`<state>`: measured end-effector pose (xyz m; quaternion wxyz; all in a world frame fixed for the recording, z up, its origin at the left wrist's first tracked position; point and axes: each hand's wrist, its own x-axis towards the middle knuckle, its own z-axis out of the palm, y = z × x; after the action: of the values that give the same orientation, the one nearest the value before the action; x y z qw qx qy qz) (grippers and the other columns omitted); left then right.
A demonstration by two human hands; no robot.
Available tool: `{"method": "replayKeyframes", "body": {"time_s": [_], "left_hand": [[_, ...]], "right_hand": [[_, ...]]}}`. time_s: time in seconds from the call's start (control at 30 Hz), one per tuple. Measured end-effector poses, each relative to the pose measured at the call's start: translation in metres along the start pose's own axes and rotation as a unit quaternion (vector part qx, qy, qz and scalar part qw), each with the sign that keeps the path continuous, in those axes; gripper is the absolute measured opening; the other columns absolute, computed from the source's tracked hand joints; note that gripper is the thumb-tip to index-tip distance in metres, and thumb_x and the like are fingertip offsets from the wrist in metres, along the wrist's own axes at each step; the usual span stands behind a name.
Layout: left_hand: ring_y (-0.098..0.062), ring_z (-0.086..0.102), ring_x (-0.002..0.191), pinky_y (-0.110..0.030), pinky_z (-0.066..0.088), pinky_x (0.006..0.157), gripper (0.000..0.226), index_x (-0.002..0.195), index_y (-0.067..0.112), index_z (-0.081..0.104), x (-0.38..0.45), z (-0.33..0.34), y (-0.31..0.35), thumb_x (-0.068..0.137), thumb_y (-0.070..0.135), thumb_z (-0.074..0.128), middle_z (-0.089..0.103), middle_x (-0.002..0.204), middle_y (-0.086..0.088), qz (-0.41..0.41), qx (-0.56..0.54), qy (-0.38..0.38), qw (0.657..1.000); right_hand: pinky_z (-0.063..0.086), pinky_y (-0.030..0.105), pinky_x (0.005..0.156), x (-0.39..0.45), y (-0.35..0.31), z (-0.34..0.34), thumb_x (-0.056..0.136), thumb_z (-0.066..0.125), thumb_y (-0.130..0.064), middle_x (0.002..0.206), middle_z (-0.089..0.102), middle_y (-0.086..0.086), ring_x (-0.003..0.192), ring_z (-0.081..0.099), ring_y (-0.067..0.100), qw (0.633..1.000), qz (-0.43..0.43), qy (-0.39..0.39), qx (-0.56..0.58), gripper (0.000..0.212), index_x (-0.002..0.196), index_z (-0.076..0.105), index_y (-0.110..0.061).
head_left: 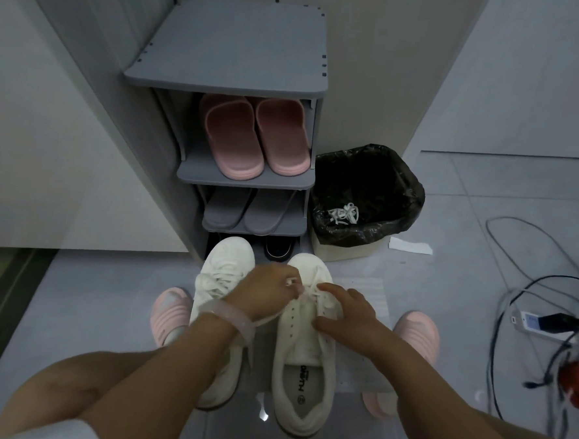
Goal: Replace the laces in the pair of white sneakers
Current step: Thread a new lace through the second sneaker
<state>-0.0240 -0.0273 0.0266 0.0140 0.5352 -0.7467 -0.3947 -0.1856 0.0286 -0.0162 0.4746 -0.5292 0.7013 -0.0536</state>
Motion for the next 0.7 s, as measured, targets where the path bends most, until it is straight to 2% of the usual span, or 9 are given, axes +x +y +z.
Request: {"method": "replayKeyframes", "body": {"time_s": [0.1,0.17,0.27,0.3,0.37,0.43,0.5,0.6,0.7], "left_hand": [[-0.004,0.052,0.071,-0.017,0.042,0.063,0.014,0.081,0.013,0.064,-0.013,-0.031,0.001,0.091,0.016,0.054,0.061,0.089,0.011,-0.011,-0.199,-0.048,0.979],[-0.001,0.044,0.049,-0.012,0.033,0.044,0.017,0.088,0.002,0.063,-0.019,-0.033,0.005,0.092,0.01,0.049,0.064,0.08,0.014,-0.028,-0.318,-0.113,0.941],[-0.006,0.038,0.035,-0.014,0.028,0.036,0.025,0.07,0.008,0.051,-0.017,-0.015,0.01,0.093,0.012,0.042,0.061,0.075,-0.011,-0.079,-0.389,-0.132,0.908],[-0.008,0.041,0.037,-0.016,0.031,0.039,0.026,0.069,0.012,0.047,-0.013,-0.006,0.009,0.094,0.017,0.042,0.06,0.07,-0.01,-0.096,-0.343,-0.11,0.928],[-0.012,0.053,0.06,-0.025,0.041,0.057,0.023,0.078,0.014,0.048,-0.008,0.009,0.001,0.094,0.03,0.045,0.059,0.077,-0.005,-0.086,-0.119,-0.057,0.987],[-0.018,0.056,0.088,-0.032,0.044,0.077,0.024,0.092,0.017,0.053,-0.005,0.022,-0.008,0.091,0.041,0.049,0.06,0.096,-0.002,-0.048,0.043,-0.024,0.998],[-0.018,0.057,0.098,-0.034,0.046,0.084,0.022,0.097,0.02,0.059,-0.006,0.021,-0.011,0.087,0.039,0.055,0.061,0.104,0.001,-0.039,0.069,0.0,0.997],[-0.016,0.058,0.094,-0.028,0.047,0.077,0.018,0.095,0.016,0.067,-0.006,-0.001,-0.017,0.086,0.029,0.056,0.064,0.102,0.0,-0.042,0.132,-0.016,0.99],[-0.006,0.053,0.075,-0.017,0.037,0.056,0.013,0.085,0.02,0.071,-0.014,-0.034,-0.025,0.085,0.022,0.059,0.067,0.099,0.003,-0.06,0.141,-0.06,0.986]], "right_hand": [[0.026,0.047,0.111,0.0,-0.002,0.0,0.081,0.062,-0.036,0.149,0.021,0.009,0.138,0.018,0.03,1.0,0.004,-0.006,0.024,0.067,0.139,0.028,-0.042],[0.029,0.046,0.11,0.0,-0.003,-0.001,0.082,0.062,-0.034,0.147,0.025,0.01,0.136,0.023,0.03,1.0,-0.001,-0.007,0.027,0.067,0.14,0.028,-0.037],[0.04,0.035,0.103,-0.004,-0.004,-0.001,0.082,0.066,-0.026,0.14,0.035,0.006,0.127,0.035,0.023,0.998,-0.036,0.001,0.059,0.066,0.139,0.034,-0.027],[0.045,0.025,0.094,-0.006,-0.003,-0.001,0.081,0.068,-0.022,0.137,0.037,0.003,0.122,0.039,0.018,0.996,-0.053,0.011,0.075,0.066,0.139,0.035,-0.024],[0.047,0.011,0.07,-0.007,-0.003,0.001,0.077,0.071,-0.012,0.122,0.044,-0.007,0.103,0.048,0.008,0.99,-0.07,0.038,0.116,0.072,0.138,0.033,-0.019],[0.047,0.007,0.058,-0.005,-0.002,0.002,0.076,0.071,-0.007,0.104,0.042,-0.019,0.088,0.05,-0.001,0.987,-0.062,0.045,0.143,0.085,0.143,0.021,-0.018],[0.044,0.007,0.055,-0.004,-0.002,0.003,0.077,0.07,-0.01,0.104,0.04,-0.017,0.087,0.048,-0.001,0.988,-0.044,0.03,0.144,0.099,0.148,0.002,-0.02],[0.039,0.008,0.055,-0.003,-0.003,0.004,0.079,0.068,-0.014,0.112,0.043,-0.007,0.096,0.045,0.006,0.989,-0.023,0.028,0.145,0.102,0.149,-0.006,-0.02],[0.041,0.004,0.051,-0.004,-0.006,0.006,0.078,0.067,-0.012,0.105,0.048,-0.012,0.081,0.046,-0.002,0.991,-0.037,0.039,0.119,0.093,0.148,0.006,-0.017]]}}
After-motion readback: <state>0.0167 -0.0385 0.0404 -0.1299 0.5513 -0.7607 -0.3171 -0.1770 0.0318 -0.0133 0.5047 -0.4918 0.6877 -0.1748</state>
